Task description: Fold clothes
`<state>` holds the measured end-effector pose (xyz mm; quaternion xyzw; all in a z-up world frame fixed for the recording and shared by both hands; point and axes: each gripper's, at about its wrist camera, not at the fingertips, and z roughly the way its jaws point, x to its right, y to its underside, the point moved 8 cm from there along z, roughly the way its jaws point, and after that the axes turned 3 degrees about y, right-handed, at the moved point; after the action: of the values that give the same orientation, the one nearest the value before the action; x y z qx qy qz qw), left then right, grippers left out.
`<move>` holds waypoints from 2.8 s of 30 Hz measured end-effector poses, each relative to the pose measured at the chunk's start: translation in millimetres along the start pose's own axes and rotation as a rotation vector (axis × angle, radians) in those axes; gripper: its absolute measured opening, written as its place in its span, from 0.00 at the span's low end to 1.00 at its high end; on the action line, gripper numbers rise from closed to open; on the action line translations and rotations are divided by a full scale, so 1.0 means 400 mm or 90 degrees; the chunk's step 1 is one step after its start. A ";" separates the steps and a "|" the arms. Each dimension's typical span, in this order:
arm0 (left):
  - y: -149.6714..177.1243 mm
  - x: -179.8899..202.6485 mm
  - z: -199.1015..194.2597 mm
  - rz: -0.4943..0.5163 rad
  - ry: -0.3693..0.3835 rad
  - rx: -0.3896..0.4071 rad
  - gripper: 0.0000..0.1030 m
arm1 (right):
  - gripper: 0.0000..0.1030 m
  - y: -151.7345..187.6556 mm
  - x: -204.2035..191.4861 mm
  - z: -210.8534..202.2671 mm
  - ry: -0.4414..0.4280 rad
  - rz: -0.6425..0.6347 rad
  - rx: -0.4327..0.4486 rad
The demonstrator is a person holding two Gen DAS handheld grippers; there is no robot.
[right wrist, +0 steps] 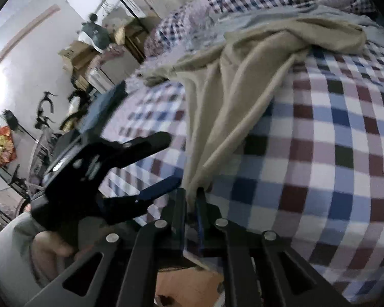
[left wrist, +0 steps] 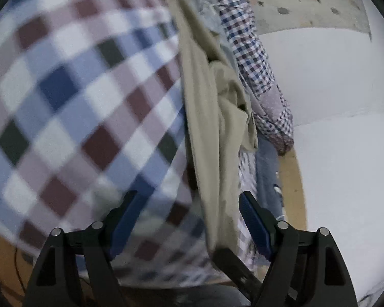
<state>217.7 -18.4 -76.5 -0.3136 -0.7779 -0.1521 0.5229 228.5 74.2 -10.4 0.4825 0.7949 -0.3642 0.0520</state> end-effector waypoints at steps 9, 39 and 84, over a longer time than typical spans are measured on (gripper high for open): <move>0.021 0.000 0.034 0.012 -0.021 -0.028 0.79 | 0.47 0.051 0.028 -0.068 0.017 -0.029 0.001; -0.213 0.188 -0.366 0.133 0.092 0.246 0.02 | 0.50 -0.068 0.273 -0.167 0.080 0.141 0.139; -0.423 -0.055 -0.559 -0.004 -0.005 0.391 0.02 | 0.55 -0.708 0.503 0.023 0.208 0.073 0.141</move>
<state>274.4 -279.7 9.8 -0.1392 -0.7902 0.0900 0.5900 -108.4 138.9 45.6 0.5823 0.7191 -0.3627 -0.1103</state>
